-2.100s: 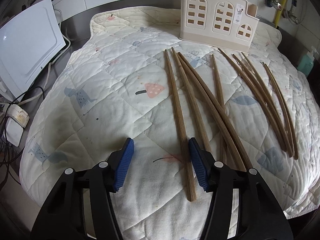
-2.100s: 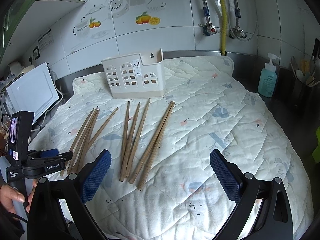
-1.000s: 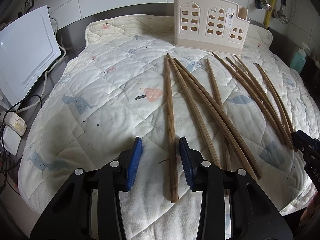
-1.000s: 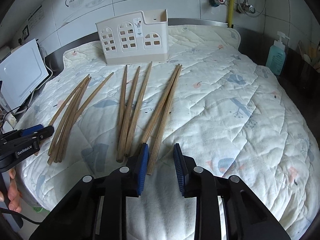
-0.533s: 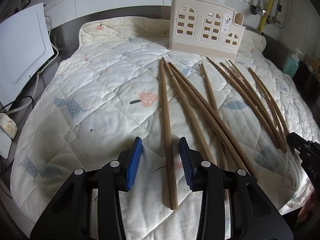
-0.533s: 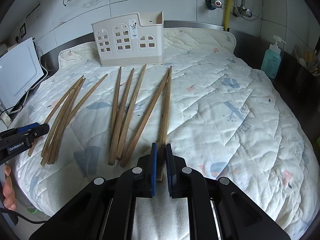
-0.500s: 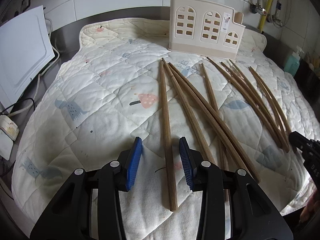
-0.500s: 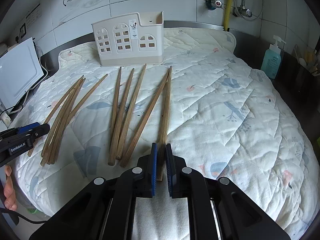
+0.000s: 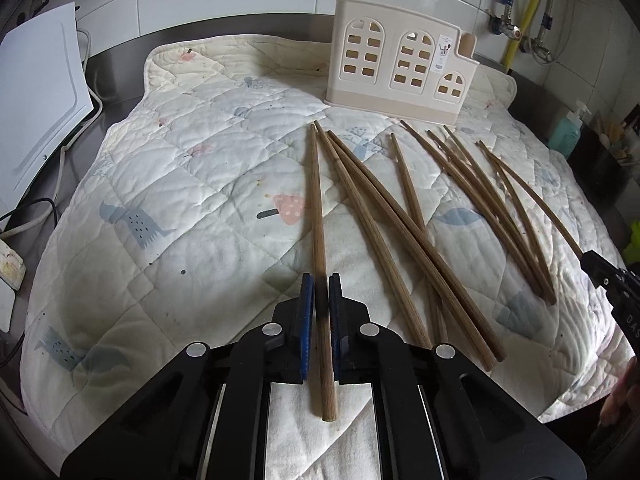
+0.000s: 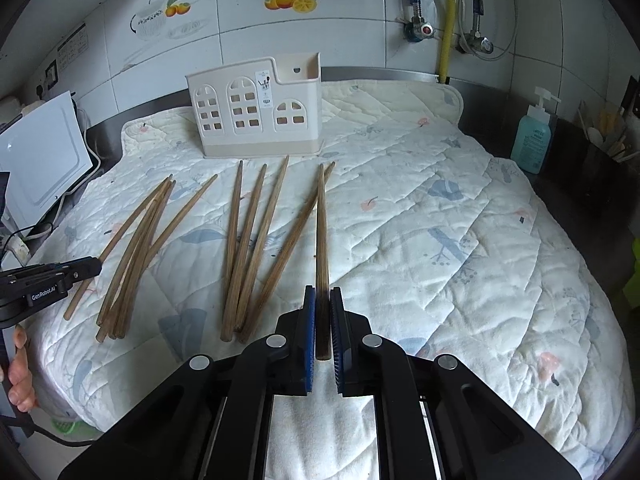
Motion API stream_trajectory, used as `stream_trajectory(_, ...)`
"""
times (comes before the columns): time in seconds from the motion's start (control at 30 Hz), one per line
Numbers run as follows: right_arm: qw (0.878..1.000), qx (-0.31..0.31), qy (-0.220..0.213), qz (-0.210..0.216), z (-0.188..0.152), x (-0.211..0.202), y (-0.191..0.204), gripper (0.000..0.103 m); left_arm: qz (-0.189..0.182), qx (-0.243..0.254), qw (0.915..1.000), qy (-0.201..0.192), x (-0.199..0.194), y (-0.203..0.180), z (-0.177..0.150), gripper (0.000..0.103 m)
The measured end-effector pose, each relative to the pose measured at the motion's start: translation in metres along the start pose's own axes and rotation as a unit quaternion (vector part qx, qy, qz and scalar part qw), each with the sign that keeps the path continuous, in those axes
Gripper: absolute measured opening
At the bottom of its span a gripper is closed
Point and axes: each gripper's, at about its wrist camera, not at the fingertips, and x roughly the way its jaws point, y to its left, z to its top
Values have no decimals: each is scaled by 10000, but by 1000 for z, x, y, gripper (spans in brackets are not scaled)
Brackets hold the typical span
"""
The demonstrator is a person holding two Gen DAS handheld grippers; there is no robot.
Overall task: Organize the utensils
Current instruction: 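Close the left tool on a chopstick while the right tool closes on another, then lift the left tool's chopstick toward the white holder while the right tool carries its own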
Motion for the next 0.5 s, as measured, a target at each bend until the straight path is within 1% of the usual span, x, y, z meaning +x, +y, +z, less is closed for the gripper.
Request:
stream_trajectory(0.07, 9999, -5, -157, -4, 8, -10, -1, 7, -5, 13, 10000, -68, -5, 2, 2, 5)
stream_trajectory(0.1, 9997, -23, -247, -8, 13, -14, -1, 7, -40, 24, 9999, -117, -9, 3, 3, 1)
stream_trajectory(0.17, 9991, -118, -401, -45, 23, -23, 0, 7, -46, 48, 9999, -157, -14, 4, 6, 1)
stream_trajectory(0.23, 9985, -160, -516, -48, 31, -29, 0, 7, -115, 109, 9999, -24, -13, 3, 5, 2)
stream_trajectory(0.33, 9982, -157, -583, -30, 36, -33, 1, 7, -145, 189, 9997, 16, -14, 0, -1, 4)
stream_trajectory(0.37, 9983, -144, -569, -14, 37, -33, 1, 7, -195, 167, 9997, 31, -13, -1, -3, 6)
stream_trajectory(0.4, 9984, -135, -556, -2, 37, -32, 1, 7, -239, 141, 9996, 81, -11, -1, -4, 12)
stream_trajectory(0.43, 9984, -141, -542, 5, 38, -31, 2, 7, -214, 131, 9996, 89, -10, -2, -5, 25)
stream_trajectory(0.47, 9984, -150, -538, 2, 37, -31, 3, 7, -156, 142, 9997, 78, -9, -3, -6, 30)
stream_trajectory(0.5, 9984, -152, -537, 2, 37, -31, 3, 7, -113, 164, 9998, 82, -7, -3, -6, 31)
